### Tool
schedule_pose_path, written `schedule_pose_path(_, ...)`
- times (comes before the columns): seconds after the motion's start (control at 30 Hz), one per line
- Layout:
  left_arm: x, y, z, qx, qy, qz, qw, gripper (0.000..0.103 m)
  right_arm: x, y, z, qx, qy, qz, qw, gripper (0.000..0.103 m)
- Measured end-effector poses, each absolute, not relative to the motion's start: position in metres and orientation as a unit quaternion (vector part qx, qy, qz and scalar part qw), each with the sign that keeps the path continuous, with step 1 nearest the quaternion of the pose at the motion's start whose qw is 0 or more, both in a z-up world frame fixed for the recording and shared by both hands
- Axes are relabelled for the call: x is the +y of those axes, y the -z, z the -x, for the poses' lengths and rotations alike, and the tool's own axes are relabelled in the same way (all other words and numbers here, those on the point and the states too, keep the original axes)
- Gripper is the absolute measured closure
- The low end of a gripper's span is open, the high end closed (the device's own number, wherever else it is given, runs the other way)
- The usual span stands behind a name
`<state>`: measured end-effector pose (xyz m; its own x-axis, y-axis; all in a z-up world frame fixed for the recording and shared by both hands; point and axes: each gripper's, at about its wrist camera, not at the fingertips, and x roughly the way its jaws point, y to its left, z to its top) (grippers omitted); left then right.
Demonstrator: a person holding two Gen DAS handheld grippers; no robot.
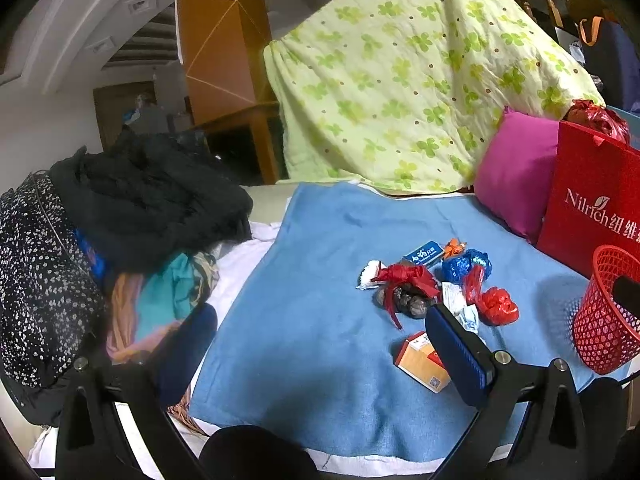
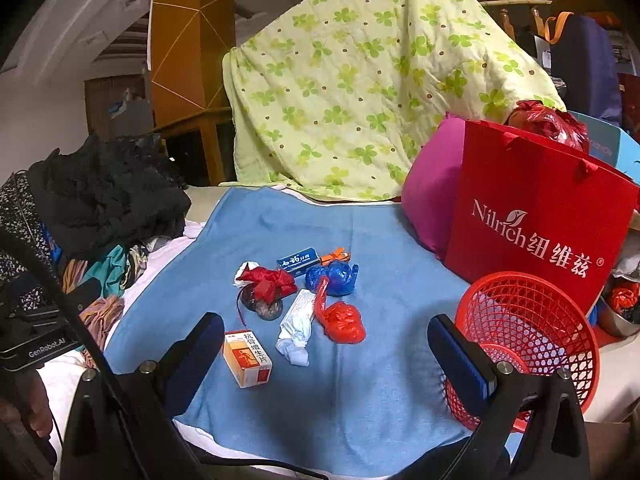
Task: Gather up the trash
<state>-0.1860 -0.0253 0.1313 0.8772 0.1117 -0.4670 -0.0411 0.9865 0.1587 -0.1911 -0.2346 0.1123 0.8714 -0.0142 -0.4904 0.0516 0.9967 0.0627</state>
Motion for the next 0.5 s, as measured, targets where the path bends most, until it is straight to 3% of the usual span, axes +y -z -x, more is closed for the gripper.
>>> schedule_pose_path(0.5,-0.0245,-0.1252,0.1832,0.253,-0.038,-0.072,0.964,0.000,-0.2304,-0.1050,0.1895,0.259,0.014,-0.036,0.965,0.000)
